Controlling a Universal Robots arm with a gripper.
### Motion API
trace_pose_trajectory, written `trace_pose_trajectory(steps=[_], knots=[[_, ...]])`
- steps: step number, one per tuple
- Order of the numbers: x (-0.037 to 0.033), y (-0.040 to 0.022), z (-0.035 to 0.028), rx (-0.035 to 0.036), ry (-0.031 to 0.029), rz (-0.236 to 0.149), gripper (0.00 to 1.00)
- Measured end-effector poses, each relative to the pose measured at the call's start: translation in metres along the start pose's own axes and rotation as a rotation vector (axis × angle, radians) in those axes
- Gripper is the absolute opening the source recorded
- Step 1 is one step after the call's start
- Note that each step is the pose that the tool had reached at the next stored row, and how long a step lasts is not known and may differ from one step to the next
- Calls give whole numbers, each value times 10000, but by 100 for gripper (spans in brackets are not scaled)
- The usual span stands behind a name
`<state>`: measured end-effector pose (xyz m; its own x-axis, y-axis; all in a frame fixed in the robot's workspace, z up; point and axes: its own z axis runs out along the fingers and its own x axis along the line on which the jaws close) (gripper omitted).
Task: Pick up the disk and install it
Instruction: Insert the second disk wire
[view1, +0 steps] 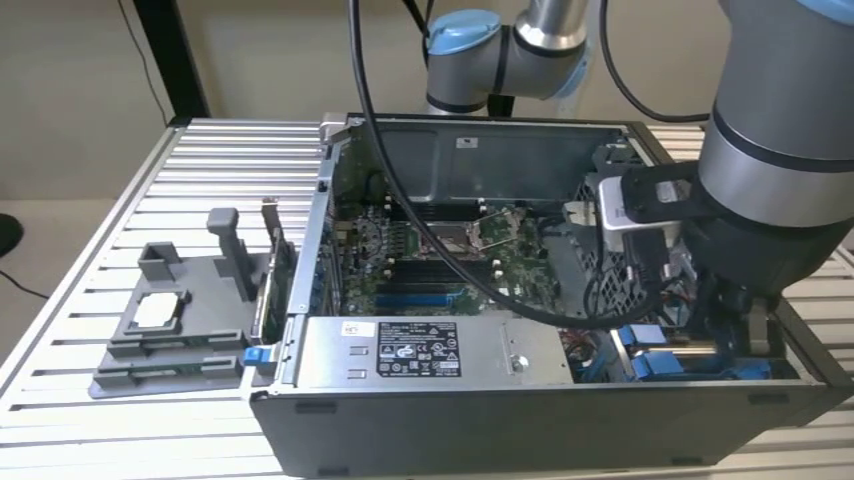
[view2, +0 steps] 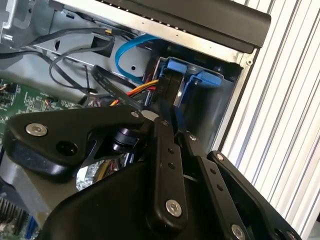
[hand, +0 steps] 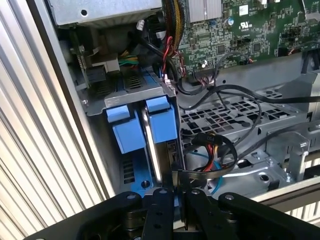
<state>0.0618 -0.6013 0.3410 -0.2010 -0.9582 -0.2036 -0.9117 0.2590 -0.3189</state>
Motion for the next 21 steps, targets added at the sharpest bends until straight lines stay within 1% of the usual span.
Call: trace_pose_trajectory(steps=[4, 10, 12, 21], knots=[[1, 15, 24, 44, -12, -5, 0], [-1, 42, 64, 150, -41, -19, 0], [-6, 50, 73, 176, -46, -23, 0], [-18, 73, 102, 219, -56, -34, 0]])
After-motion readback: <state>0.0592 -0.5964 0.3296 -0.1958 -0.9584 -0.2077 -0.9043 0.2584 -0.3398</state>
